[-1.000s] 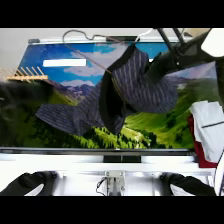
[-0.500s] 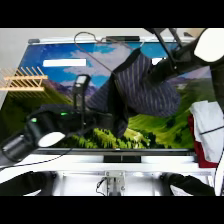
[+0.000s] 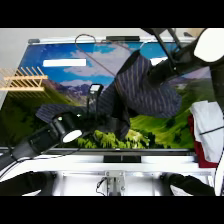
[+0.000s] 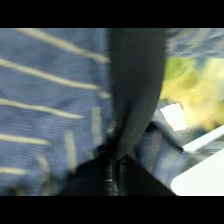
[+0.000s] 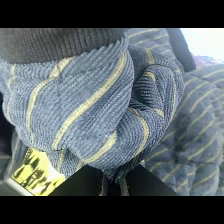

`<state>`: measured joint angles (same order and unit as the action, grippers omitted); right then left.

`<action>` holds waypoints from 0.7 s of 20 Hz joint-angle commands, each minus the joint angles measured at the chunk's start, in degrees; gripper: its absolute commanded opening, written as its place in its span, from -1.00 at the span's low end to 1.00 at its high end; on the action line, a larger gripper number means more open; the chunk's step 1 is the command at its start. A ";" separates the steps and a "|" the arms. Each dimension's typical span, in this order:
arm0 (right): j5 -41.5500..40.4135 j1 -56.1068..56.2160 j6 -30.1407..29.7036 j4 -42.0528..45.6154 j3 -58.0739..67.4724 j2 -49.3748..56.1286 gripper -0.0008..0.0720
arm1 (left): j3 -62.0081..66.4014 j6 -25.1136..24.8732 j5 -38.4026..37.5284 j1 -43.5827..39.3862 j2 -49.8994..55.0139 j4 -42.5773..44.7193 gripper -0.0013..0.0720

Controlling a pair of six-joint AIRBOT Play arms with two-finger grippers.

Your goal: Fold the shirts.

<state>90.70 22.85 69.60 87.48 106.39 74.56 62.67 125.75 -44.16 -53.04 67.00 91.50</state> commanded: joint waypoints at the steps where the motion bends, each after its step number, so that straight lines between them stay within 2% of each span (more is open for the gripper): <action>1: 0.59 0.04 -0.02 -1.49 0.04 -0.04 -0.74 | 0.72 0.33 -6.36 1.75 0.09 9.49 -0.81; 7: 1.55 0.04 -3.15 -1.68 0.04 -0.04 -0.74 | 7.61 -0.83 -13.05 9.11 -7.13 20.28 -0.81; 10: 1.20 0.04 -3.50 -3.37 0.02 -0.46 -0.74 | 14.08 -4.61 -13.75 17.77 -10.03 20.35 -0.81; 12: 0.83 0.07 -5.31 -9.22 0.04 -1.09 -0.74 | 17.35 -9.03 -14.49 23.12 -9.64 17.86 -0.81; 14: 1.27 0.07 -6.01 -13.64 0.04 -1.46 -0.74 | 19.19 -10.73 -14.36 26.99 -9.31 16.63 -0.81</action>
<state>91.66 22.94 65.28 79.92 106.39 73.63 78.19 119.15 -57.67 -32.12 58.06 109.25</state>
